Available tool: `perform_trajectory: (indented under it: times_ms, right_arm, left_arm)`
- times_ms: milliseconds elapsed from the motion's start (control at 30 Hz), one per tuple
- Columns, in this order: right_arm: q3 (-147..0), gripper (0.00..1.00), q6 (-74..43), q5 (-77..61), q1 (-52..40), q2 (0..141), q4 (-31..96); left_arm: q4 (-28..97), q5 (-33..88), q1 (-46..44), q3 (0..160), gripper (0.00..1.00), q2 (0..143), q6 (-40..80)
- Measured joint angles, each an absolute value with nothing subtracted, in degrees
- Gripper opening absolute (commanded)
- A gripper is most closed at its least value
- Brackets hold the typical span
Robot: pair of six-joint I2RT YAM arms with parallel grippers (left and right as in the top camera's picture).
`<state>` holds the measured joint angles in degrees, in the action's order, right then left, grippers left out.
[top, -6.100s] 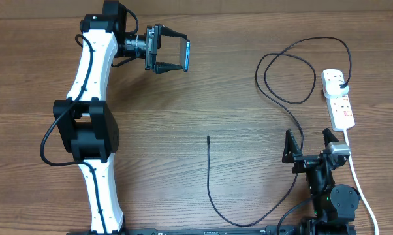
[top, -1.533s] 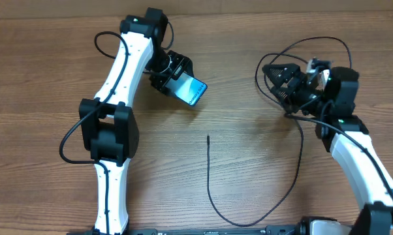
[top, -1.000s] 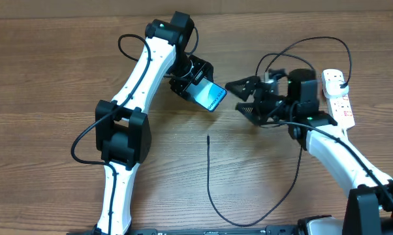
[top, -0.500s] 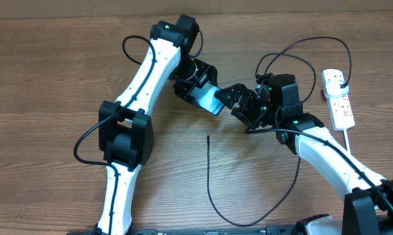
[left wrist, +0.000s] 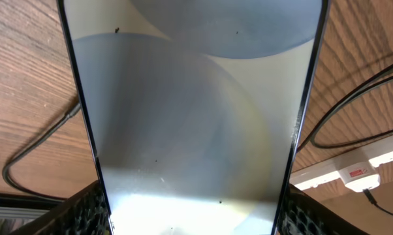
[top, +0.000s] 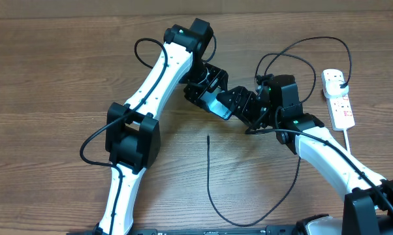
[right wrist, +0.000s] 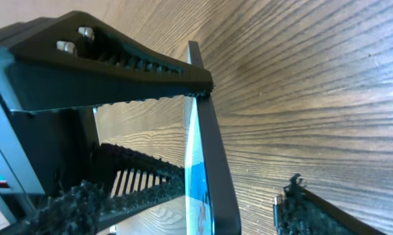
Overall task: Plug charger to phone and switch on socket
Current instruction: 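Close the right gripper on the phone's edge beside the left gripper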
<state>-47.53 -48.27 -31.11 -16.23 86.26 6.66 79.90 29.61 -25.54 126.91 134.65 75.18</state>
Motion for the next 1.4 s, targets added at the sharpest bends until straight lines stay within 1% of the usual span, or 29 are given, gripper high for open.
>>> perform_trajectory:
  times_ms: [100, 167, 333, 400, 433, 467, 600, 700, 833, 1133, 1333, 1400]
  right_arm:
    - [-47.5, 0.75, -48.2, -31.1, -16.2, 86.3, 6.7]
    - [-47.5, 0.68, -48.0, -31.0, -16.2, 86.3, 6.7]
    - [-47.5, 0.65, -48.0, -30.8, -16.2, 86.3, 6.7]
    - [-47.5, 0.61, -48.0, -30.5, -16.2, 86.3, 6.7]
    - [-47.5, 0.58, -48.0, -30.4, -16.2, 86.3, 6.7]
    - [-47.5, 0.52, -47.9, -30.3, -16.2, 86.3, 6.7]
    - [-47.5, 0.45, -47.9, -29.8, -16.2, 86.3, 6.9]
    - [-47.5, 0.44, -48.0, -29.5, -16.2, 86.3, 7.2]
    - [-47.5, 0.37, -48.0, -28.9, -16.2, 86.3, 7.8]
    - [-47.5, 0.31, -48.0, -27.9, -16.2, 86.3, 8.6]
    - [-47.5, 0.22, -47.9, -27.6, -16.2, 86.3, 8.6]
    - [-47.5, 0.20, -48.0, -27.6, -16.2, 86.3, 8.6]
  left_arm:
    - [79.8, 30.1, -25.5, 126.9, 0.04, 134.6, 76.0]
    - [79.7, 30.5, -25.5, 126.9, 0.04, 134.6, 76.6]
    - [79.5, 31.1, -26.0, 126.9, 0.04, 134.6, 77.9]
    - [79.4, 31.5, -26.3, 126.9, 0.04, 134.6, 78.1]
    - [79.3, 31.8, -26.5, 126.9, 0.04, 134.6, 78.1]
    - [79.2, 32.0, -26.7, 126.9, 0.04, 134.6, 78.2]
    - [78.3, 33.3, -27.1, 126.9, 0.04, 134.6, 78.5]
    - [78.1, 33.9, -27.3, 126.9, 0.04, 134.6, 78.5]
    - [78.1, 34.1, -27.3, 126.9, 0.04, 134.6, 78.5]
    - [77.8, 35.2, -27.4, 126.9, 0.04, 134.6, 78.5]
    - [77.8, 35.1, -27.4, 126.9, 0.04, 134.6, 78.5]
    - [77.7, 34.9, -27.5, 126.9, 0.04, 134.6, 78.5]
